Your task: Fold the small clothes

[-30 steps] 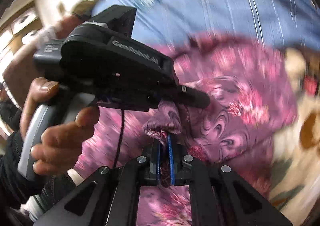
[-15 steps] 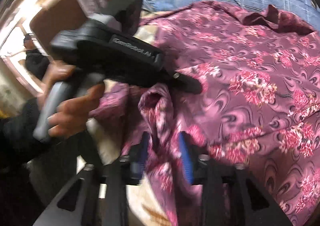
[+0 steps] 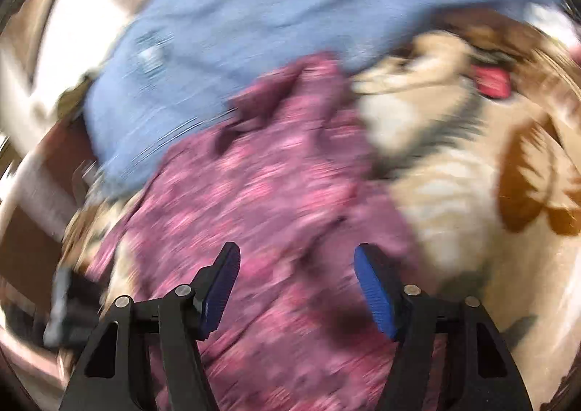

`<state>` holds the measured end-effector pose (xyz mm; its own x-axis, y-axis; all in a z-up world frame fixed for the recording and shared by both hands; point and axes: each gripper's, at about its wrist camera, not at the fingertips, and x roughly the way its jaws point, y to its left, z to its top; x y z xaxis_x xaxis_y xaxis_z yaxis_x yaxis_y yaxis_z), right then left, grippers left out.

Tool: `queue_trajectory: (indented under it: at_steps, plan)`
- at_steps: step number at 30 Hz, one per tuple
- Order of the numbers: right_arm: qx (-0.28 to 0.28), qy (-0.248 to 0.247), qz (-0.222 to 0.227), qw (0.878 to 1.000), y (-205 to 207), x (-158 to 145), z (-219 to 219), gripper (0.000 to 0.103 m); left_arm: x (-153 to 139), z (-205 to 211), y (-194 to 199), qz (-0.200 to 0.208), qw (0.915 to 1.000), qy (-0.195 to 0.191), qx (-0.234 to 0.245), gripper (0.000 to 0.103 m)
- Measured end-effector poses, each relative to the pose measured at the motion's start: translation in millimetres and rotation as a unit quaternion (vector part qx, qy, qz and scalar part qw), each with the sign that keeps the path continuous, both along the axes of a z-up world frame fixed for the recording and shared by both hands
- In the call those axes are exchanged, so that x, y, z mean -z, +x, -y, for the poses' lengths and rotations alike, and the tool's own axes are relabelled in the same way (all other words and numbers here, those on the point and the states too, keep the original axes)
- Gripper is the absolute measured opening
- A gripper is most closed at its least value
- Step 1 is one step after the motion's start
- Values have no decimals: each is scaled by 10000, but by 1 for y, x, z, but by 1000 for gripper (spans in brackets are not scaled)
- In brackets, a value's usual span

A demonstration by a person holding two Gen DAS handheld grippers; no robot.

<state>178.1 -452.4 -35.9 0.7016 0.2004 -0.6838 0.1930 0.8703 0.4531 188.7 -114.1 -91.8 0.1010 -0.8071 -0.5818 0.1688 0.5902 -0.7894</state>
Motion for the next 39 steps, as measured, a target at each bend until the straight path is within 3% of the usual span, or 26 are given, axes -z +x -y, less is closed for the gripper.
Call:
queue_trajectory:
  at_steps: [3, 5, 6, 7, 8, 9, 11, 12, 13, 15, 17, 18, 19, 21, 23, 27, 30, 32, 33, 34, 35, 36, 37, 39]
  plan:
    - [-45, -372, -72, 9993, 15, -1, -8, 48, -2, -2, 1, -20, 9999, -157, 65, 6]
    - [0, -458, -114, 9989, 14, -1, -8, 11, -3, -8, 4, -216, 9972, -701, 126, 5]
    - [18, -351, 5, 9994, 7, -3, -5, 4, -5, -12, 5, -308, 9940, -1038, 162, 5]
    - [65, -337, 124, 9993, 4, -7, -3, 4, -9, -16, 7, -308, 9921, -1211, 137, 5]
    - [83, -408, 213, 9989, 0, -10, -5, 4, -12, -21, 9, -220, 9933, -1138, 41, 6]
    - [44, -423, 204, 9989, -3, -9, -3, 11, -13, -23, 11, -142, 9956, -927, -47, 6]
    - [-99, -273, 32, 9996, -6, -5, -7, 20, -9, -23, 14, 120, 9996, 30, -248, 7]
    - [-108, -199, 45, 9997, -10, -6, -10, 29, -5, -21, 15, 198, 9984, 449, -290, 9]
    - [-130, -175, 67, 9997, -17, -7, -13, 45, -1, -20, 15, 185, 9973, 663, -268, 9]
    - [-268, -262, 82, 9993, -33, -14, -25, 61, -6, -29, 13, -12, 9977, 576, -346, 16]
    - [-439, -381, 172, 9982, -60, -23, -39, 66, -29, -49, 0, 202, 9967, 536, -569, 41]
    - [-456, -396, 190, 9980, -76, -25, -44, 72, -42, -63, -13, 478, 9944, 570, -753, 65]
    - [-421, -342, 195, 9983, -92, -26, -46, 79, -49, -73, -25, 677, 9908, 644, -981, 73]
    - [-414, -76, 129, 9990, -122, -20, -49, 81, -51, -92, -48, 926, 9800, 1072, -1396, 73]
    - [-517, 63, 135, 9986, -144, -15, -60, 81, -39, -99, -65, 785, 9726, 1583, -1509, 73]
    - [-1208, -205, 71, 9924, -148, -13, -108, 81, -13, -95, -79, 660, 9624, 2205, -1443, 73]
    - [-1462, -659, -302, 9866, -135, 3, -137, 77, -4, -85, -82, 791, 9505, 2591, -1520, 72]
    - [-1394, -1036, -675, 9825, -127, 22, -148, 76, -8, -72, -88, 1035, 9385, 2992, -1378, 51]
    - [-1355, -1262, -854, 9790, -125, 30, -153, 68, -8, -61, -91, 1241, 9253, 3366, -1230, 25]
    - [-1316, -1676, -979, 9721, -125, 37, -159, 58, -8, -57, -94, 1371, 9181, 3548, -1116, 9]
    - [-1257, -2014, -1011, 9661, -127, 40, -162, 50, -10, -59, -96, 1405, 9200, 3499, -1073, 5]
    - [-1200, -2134, -1012, 9643, -129, 41, -161, 36, -11, -59, -97, 1363, 9258, 3366, -1049, 3]
    - [-1147, -2109, -995, 9656, -132, 39, -158, 24, -14, -66, -100, 1329, 9304, 3238, -1087, 3]
    - [-1088, -1837, -936, 9724, -138, 33, -146, 7, -27, -73, -107, 1428, 9316, 3123, -1195, 3]
